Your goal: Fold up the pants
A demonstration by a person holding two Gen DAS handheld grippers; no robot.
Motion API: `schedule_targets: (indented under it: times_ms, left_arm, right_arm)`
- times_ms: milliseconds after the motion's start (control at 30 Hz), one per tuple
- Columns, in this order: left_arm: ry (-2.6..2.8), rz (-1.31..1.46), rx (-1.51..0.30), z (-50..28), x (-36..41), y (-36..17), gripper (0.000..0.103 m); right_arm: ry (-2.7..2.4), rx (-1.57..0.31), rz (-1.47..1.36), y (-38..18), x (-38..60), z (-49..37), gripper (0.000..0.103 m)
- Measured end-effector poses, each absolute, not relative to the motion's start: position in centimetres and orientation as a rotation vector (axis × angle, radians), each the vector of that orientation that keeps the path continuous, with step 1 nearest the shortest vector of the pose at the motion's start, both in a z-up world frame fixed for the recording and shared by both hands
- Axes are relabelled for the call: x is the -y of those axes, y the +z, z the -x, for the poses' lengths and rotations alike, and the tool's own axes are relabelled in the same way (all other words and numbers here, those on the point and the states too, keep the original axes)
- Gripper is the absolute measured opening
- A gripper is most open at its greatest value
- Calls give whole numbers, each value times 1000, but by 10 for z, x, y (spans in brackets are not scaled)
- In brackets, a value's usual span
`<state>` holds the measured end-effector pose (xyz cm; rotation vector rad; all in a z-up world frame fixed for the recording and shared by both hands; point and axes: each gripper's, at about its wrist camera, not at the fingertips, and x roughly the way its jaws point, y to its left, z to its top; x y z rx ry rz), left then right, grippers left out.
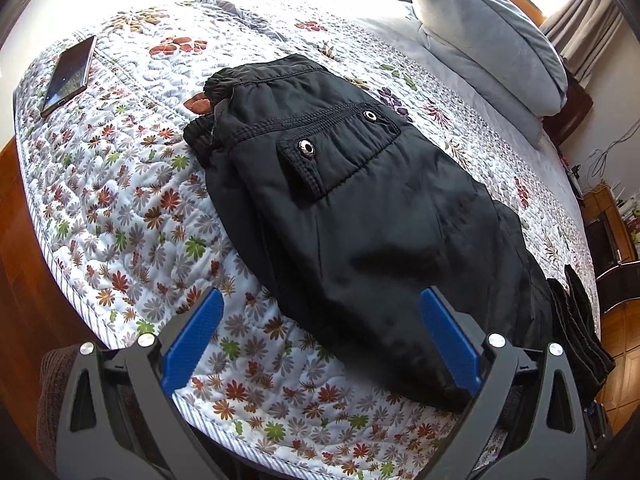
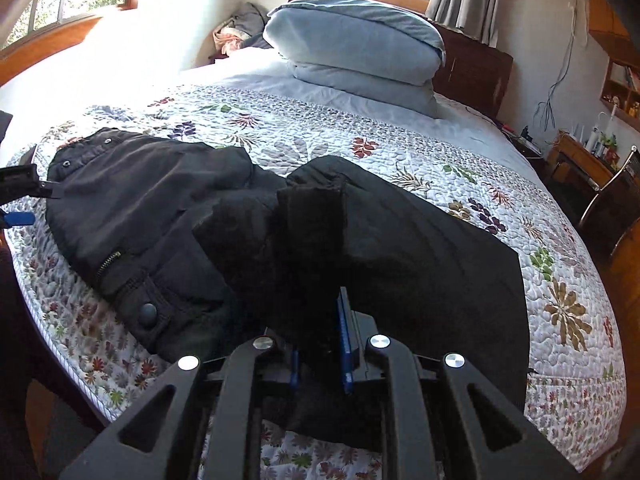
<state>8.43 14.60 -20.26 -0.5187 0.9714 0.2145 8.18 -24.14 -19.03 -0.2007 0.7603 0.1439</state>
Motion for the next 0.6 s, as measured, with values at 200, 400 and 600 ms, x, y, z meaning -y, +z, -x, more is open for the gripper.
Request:
schedule_targets:
  times_ms: [200, 400, 600]
  left_arm:
    - [200, 519, -965, -86, -142, -201, 98]
    - [193, 454, -954, -90, -137, -196, 98]
    - [181, 452, -956, -91, -135, -197, 98]
  right_arm:
    - [192, -781, 169, -196, 241, -78, 37]
    - [249, -777, 69, -181, 248, -71, 50]
    - [247, -760, 99, -169, 243, -70, 50]
